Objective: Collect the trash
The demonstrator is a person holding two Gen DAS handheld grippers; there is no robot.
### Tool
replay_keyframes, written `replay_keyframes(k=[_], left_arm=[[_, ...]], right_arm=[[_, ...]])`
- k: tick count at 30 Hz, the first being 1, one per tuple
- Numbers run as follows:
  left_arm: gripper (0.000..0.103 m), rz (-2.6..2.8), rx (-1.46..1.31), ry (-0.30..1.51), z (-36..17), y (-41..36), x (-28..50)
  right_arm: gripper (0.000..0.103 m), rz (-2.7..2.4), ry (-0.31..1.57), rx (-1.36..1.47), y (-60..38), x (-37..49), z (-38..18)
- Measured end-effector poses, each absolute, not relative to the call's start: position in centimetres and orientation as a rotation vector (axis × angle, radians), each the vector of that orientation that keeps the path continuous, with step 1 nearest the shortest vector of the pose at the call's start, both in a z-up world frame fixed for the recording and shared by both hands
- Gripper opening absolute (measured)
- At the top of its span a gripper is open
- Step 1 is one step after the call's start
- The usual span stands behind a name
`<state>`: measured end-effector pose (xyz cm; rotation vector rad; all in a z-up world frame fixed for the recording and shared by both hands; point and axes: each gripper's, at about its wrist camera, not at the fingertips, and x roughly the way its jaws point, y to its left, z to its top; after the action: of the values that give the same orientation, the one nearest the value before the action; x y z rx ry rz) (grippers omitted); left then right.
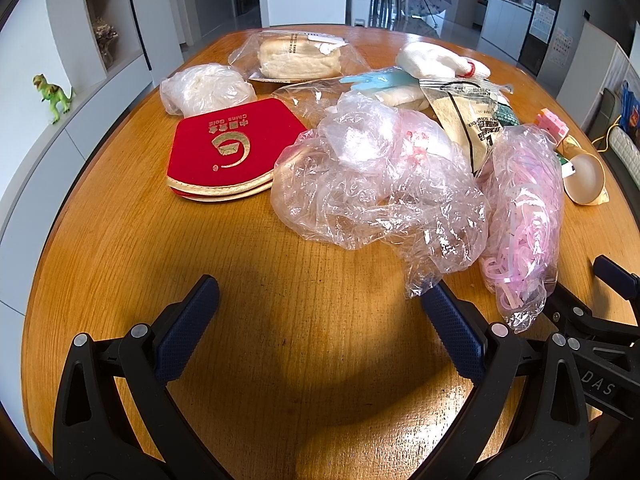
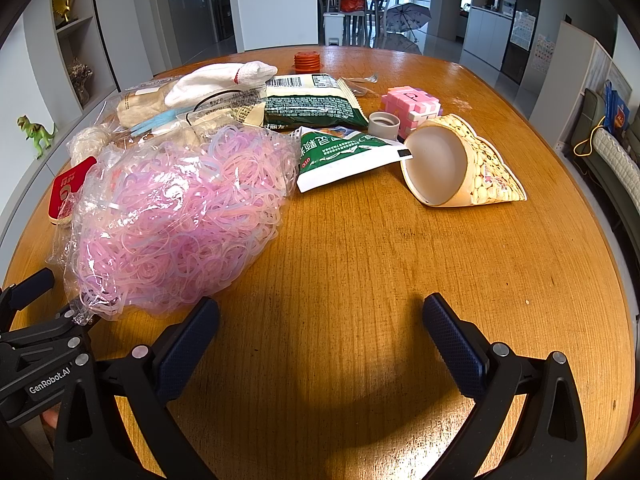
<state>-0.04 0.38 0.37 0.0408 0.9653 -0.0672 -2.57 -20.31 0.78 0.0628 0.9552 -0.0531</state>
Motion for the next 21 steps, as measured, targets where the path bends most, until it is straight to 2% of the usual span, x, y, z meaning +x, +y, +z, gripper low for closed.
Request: replay_keyframes(k=[16, 21], left_arm=[[0.097, -0.094, 0.019, 0.968, 0.3, 1.0, -1.8], [0.097, -0.105, -0.007, 0.923, 2.8, 2.5, -3.6]], right_arm=[[0.101, -0.005, 0.975, 0.056, -20.1, -3.2, 0.4], [0.101, 0.088, 0.981, 0.097, -21.3, -5.4, 2.7]])
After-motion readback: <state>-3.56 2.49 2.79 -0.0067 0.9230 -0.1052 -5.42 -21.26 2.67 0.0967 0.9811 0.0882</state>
